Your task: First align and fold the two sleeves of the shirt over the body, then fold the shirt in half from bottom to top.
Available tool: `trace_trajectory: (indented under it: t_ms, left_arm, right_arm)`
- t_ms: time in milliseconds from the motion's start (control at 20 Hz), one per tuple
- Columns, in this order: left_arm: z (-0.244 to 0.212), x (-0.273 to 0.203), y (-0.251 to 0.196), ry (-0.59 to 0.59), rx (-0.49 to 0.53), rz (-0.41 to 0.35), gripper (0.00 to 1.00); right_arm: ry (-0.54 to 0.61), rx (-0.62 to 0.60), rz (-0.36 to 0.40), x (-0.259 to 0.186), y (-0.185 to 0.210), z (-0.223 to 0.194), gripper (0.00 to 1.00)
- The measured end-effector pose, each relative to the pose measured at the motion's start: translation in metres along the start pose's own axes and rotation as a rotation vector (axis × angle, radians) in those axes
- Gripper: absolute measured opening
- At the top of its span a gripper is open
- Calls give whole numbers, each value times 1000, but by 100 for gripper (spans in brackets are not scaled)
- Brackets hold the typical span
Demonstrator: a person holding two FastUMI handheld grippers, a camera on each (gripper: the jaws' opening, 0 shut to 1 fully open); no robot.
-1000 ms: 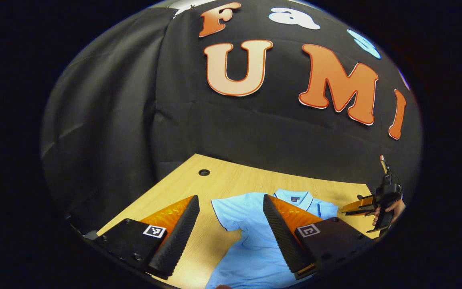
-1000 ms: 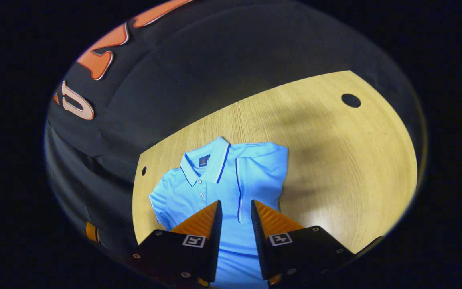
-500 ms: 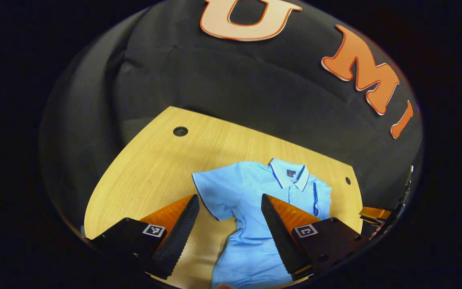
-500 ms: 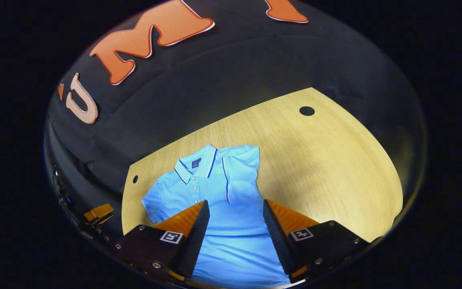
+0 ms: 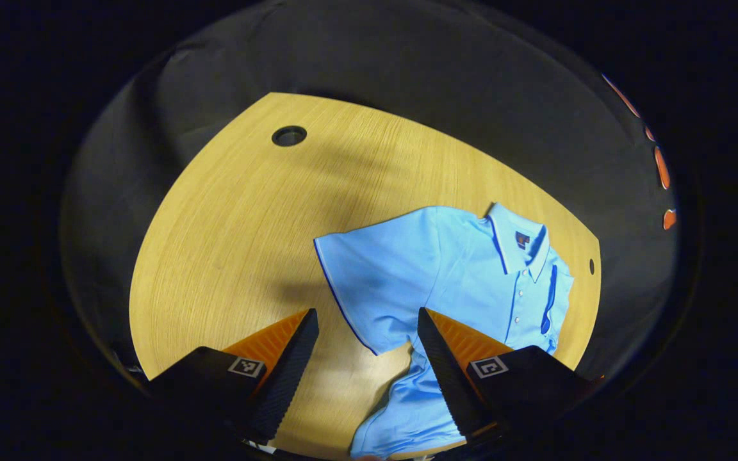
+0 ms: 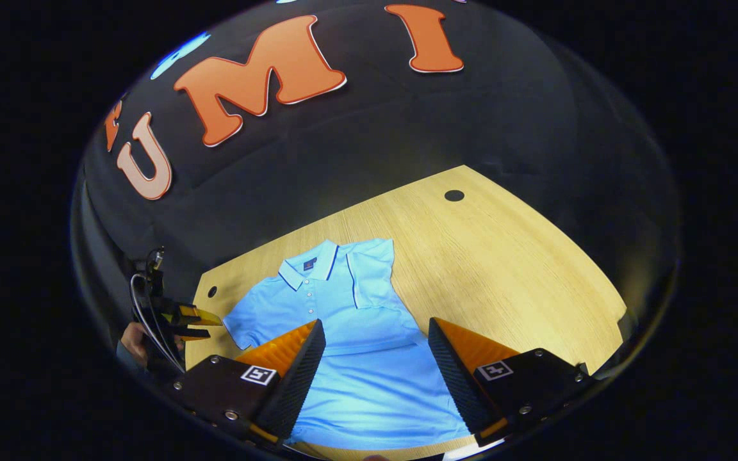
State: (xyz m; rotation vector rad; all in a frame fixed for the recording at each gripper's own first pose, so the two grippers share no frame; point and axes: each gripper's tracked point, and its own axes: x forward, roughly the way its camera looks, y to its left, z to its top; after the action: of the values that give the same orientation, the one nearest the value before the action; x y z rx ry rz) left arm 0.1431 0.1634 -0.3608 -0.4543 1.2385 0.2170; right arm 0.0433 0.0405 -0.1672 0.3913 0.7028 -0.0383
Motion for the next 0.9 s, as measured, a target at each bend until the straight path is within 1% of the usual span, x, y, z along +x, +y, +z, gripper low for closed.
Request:
trace_trajectory:
  t_ms: [100, 200, 300, 350, 400, 450, 500, 550, 600, 700, 750, 850, 900]
  left_arm:
    - [3, 15, 10, 38, -16, 36, 100]
    - [0, 29, 17, 89, -34, 69, 100]
    - [-5, 43, 24, 123, -42, 100, 97]
    - [-5, 46, 26, 132, -40, 111, 100]
    - [-4, 49, 29, 134, -36, 126, 100]
    - [-1, 53, 30, 134, -31, 130, 95]
    - [-3, 55, 29, 143, -29, 137, 95]
    - [-2, 52, 30, 154, -24, 150, 100]
    - [0, 59, 28, 148, -20, 153, 96]
    - [3, 58, 27, 147, 3, 183, 87]
    - [5, 59, 24, 137, 4, 184, 89]
    - [6, 59, 17, 140, -1, 181, 69]
    - [5, 59, 14, 143, 3, 177, 61]
  right_arm:
    - [-16, 1, -2, -10, 1, 1, 98]
    - [-5, 8, 21, -18, 7, -6, 98]
    - [-10, -14, 11, -26, 7, -9, 98]
    - [-14, -34, 1, -33, 5, -12, 99]
    - [-23, -50, -4, -36, 4, -12, 99]
    - [-24, -59, -4, -40, 6, -15, 98]
    - [-21, -58, -5, -42, 7, -18, 98]
    - [-19, -53, -3, -44, 7, -19, 99]
    - [-23, -45, 0, -45, 9, -20, 99]
    - [-25, -37, 13, -48, 13, -23, 99]
    - [-25, -38, 17, -49, 14, -25, 99]
    - [-31, -34, 3, -50, 10, -27, 99]
    - [-31, -23, 0, -52, 9, -29, 99]
